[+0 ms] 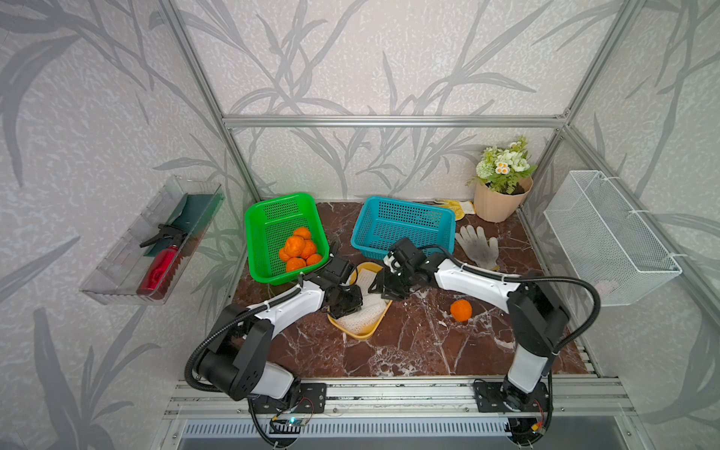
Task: Remove foam nets from oranges
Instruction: Place the foam net into the storage box, then pick up the orange from the center of the board.
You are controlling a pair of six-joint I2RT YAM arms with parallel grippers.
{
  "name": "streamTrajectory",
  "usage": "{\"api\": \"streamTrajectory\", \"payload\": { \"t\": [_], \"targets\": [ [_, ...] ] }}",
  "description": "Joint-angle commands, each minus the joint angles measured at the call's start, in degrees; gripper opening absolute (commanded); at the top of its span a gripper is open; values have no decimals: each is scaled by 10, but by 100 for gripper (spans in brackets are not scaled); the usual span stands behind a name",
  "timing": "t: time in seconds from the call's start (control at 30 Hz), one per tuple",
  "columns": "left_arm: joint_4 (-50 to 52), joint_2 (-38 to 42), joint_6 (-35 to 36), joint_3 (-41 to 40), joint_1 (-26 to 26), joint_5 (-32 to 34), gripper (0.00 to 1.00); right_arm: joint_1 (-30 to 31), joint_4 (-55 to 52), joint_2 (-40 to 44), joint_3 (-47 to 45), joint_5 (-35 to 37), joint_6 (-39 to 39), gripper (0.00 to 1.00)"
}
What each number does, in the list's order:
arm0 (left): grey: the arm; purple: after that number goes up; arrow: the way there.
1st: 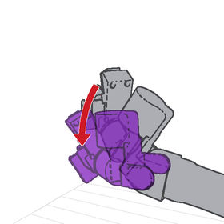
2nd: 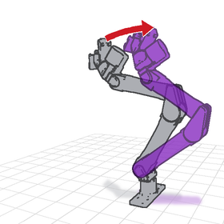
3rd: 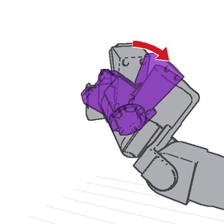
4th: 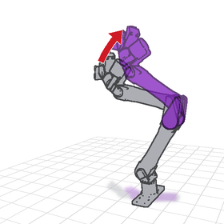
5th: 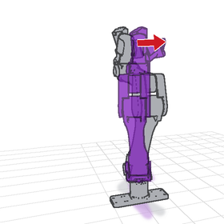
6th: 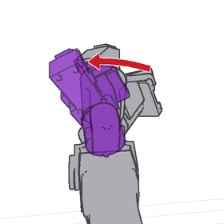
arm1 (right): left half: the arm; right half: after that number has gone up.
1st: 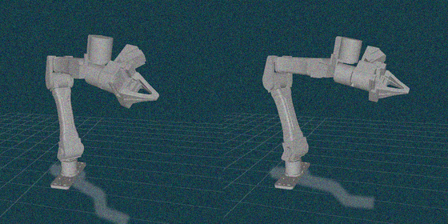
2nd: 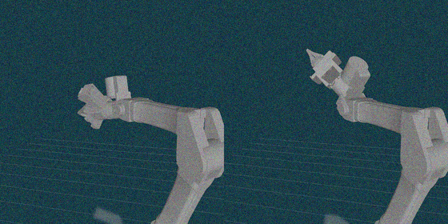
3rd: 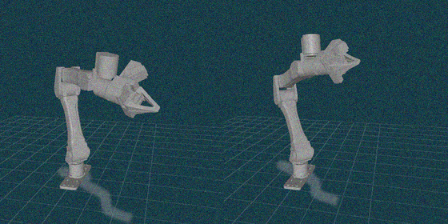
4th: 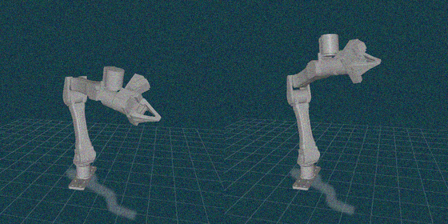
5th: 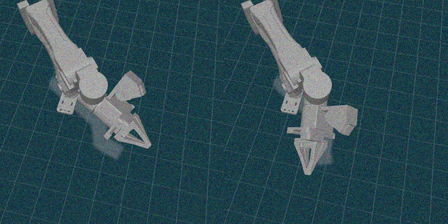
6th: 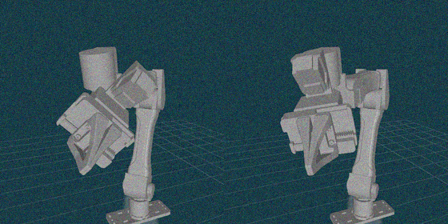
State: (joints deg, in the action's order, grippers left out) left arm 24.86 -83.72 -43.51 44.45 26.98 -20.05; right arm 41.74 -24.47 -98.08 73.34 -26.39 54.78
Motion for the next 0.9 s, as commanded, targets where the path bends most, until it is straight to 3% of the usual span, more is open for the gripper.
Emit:
{"api": "streamTrajectory", "payload": {
  "t": [0.0, 0.1, 0.17, 0.3, 0.57, 0.73, 0.87],
  "targets": [
    [-3, -5, 17, 22, 1, 9, 4, -58, -157, 122, 5, 51, -84, 76],
    [-27, 34, -6, 41, 2, -12, 7, -111, -295, 194, -8, 136, -177, 95],
    [-28, 62, -13, 67, 3, -16, 10, -148, -360, 220, -34, 184, -236, 99],
    [-4, 102, 10, 133, 4, -31, 21, -218, -350, 249, -136, 214, -278, 99],
    [41, 186, 85, 209, 4, -14, 43, -229, -246, 144, -193, 185, -279, 99],
    [49, 262, 160, 198, 4, 13, 58, -229, -224, 100, -192, 204, -280, 100],
    [10, 309, 219, 142, 4, -27, 69, -231, -203, 56, -186, 202, -284, 89]
  ]
}}
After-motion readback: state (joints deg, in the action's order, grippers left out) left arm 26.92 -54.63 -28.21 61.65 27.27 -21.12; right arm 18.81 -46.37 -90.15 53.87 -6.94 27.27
